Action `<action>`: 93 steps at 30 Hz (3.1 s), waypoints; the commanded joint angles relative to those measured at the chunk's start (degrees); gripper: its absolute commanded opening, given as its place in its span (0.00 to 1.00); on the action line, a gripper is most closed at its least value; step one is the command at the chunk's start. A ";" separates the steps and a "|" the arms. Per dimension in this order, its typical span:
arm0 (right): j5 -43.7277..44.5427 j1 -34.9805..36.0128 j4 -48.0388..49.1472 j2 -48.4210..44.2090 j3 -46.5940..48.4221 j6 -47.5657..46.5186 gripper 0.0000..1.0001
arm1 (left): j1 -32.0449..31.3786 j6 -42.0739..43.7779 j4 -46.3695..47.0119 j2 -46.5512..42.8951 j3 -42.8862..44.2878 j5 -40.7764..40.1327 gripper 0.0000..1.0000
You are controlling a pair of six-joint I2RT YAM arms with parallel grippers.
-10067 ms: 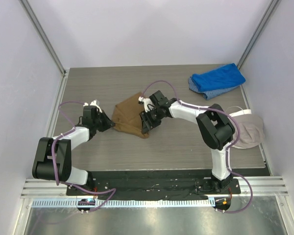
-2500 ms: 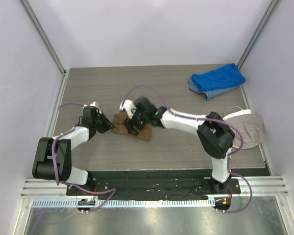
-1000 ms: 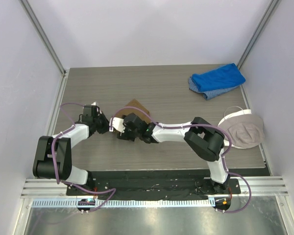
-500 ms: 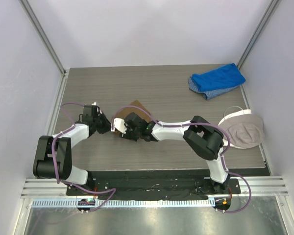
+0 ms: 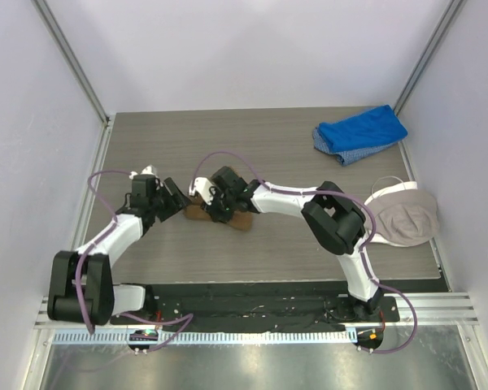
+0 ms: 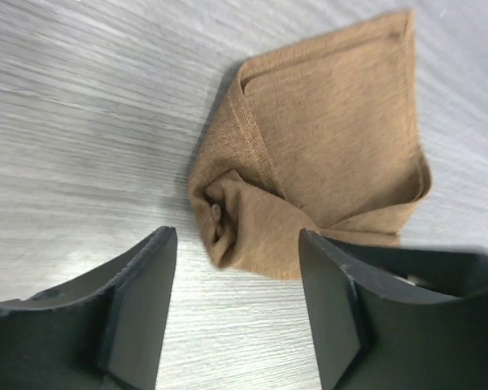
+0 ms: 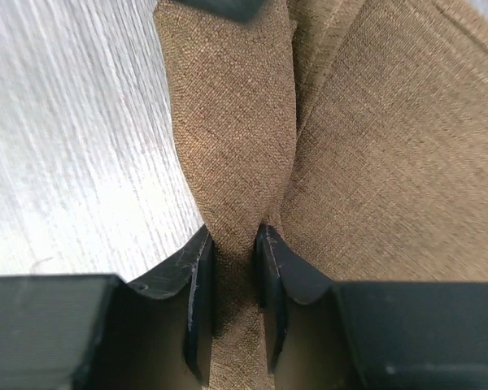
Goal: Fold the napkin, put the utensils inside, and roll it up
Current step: Roll the napkin with the utensil
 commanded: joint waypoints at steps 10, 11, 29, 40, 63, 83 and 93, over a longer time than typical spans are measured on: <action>-37.24 -7.73 -18.20 10.10 5.40 17.42 0.19 | -0.02 -1.32 4.51 -9.39 -8.67 -0.84 0.69; -38.65 -8.00 -18.55 10.53 5.66 17.96 0.18 | -0.02 -1.32 6.43 -9.74 -9.20 0.03 0.69; -48.60 -13.10 -18.99 24.33 14.36 27.72 0.19 | -0.11 -0.26 22.00 -7.47 -16.68 7.86 0.65; -46.58 -13.71 -18.91 24.43 14.80 27.81 0.26 | -0.11 0.09 22.62 -0.69 -13.96 7.42 0.43; -19.61 -11.08 -8.90 -1.85 5.86 20.69 0.72 | -0.63 0.97 11.02 3.00 -6.93 7.07 0.18; -9.22 -5.01 -6.78 -4.14 -1.19 16.38 0.34 | -2.39 0.97 6.89 4.32 -3.41 6.46 0.35; -21.51 -8.26 -2.83 -0.80 -4.27 20.34 0.19 | -2.39 1.23 7.50 -2.35 -5.78 2.77 0.68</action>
